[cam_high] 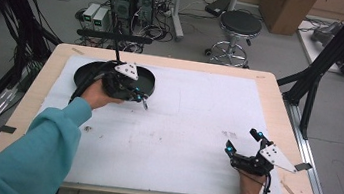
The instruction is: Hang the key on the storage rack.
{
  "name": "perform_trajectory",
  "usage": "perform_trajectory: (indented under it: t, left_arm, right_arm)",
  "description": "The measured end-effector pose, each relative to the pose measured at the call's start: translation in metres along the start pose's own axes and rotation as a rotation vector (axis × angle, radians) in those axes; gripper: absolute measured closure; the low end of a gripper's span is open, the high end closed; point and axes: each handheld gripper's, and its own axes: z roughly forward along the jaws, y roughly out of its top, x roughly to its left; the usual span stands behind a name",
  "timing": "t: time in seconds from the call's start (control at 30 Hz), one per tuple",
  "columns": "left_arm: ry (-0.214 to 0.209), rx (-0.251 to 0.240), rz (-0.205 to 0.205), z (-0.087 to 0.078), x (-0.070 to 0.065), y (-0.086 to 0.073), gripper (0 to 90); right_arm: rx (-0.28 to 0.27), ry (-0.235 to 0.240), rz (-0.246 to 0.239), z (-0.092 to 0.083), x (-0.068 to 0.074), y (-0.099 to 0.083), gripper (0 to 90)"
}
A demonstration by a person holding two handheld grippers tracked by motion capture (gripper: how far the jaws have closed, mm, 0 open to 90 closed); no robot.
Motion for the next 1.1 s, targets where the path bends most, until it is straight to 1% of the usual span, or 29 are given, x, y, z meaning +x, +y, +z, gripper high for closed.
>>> perform_trajectory:
  t: [0.13, 0.2, 0.27, 0.33, 0.37, 0.4, 0.53, 0.7, 0.8, 0.9, 0.93, 1.1]
  left_arm:
    - [0.035, -0.018, -0.024, -0.017, 0.008, -0.005, 88.4]
    - [0.052, -0.043, -0.042, -0.025, 0.012, -0.008, 88.4]
    - [0.071, -0.049, -0.055, -0.033, 0.016, -0.012, 88.4]
    - [0.088, -0.061, -0.070, -0.040, 0.019, -0.014, 88.4]
    - [0.094, -0.068, -0.076, -0.043, 0.020, -0.016, 88.4]
    - [0.098, -0.075, -0.080, -0.046, 0.022, -0.017, 88.4]
    - [0.119, -0.091, -0.099, -0.053, 0.026, -0.020, 88.4]
    - [0.142, -0.091, -0.095, -0.062, 0.032, -0.017, 88.4]
    - [0.160, -0.108, -0.107, -0.068, 0.036, -0.015, 88.4]
    - [0.176, -0.106, -0.108, -0.074, 0.041, -0.014, 88.4]
    - [0.184, -0.111, -0.116, -0.076, 0.042, -0.014, 88.4]
    - [0.208, -0.111, -0.124, -0.084, 0.048, -0.014, 88.4]
  right_arm:
    - [0.000, 0.000, 0.001, 0.000, 0.000, 0.000, 0.8]
    - [0.001, -0.001, 0.000, 0.000, 0.000, 0.000, 0.8]
    - [0.000, 0.000, -0.001, 0.000, 0.000, 0.000, 0.8]
    - [0.003, 0.001, 0.004, 0.000, 0.000, 0.000, 0.8]
    - [-0.001, 0.000, -0.005, 0.000, 0.000, 0.000, 0.8]
    - [0.001, 0.000, -0.002, 0.000, 0.000, 0.000, 0.8]
    - [0.001, -0.001, -0.003, 0.000, 0.000, 0.000, 0.8]
    - [0.003, -0.001, -0.008, 0.000, 0.000, 0.000, 0.8]
    - [0.001, -0.001, -0.005, 0.000, 0.000, 0.000, 0.8]
    - [0.001, -0.002, -0.004, 0.000, 0.000, 0.000, 0.8]
    - [0.001, -0.001, -0.003, 0.000, 0.000, 0.000, 0.8]
    - [0.001, -0.001, -0.003, 0.000, 0.000, 0.000, 0.8]
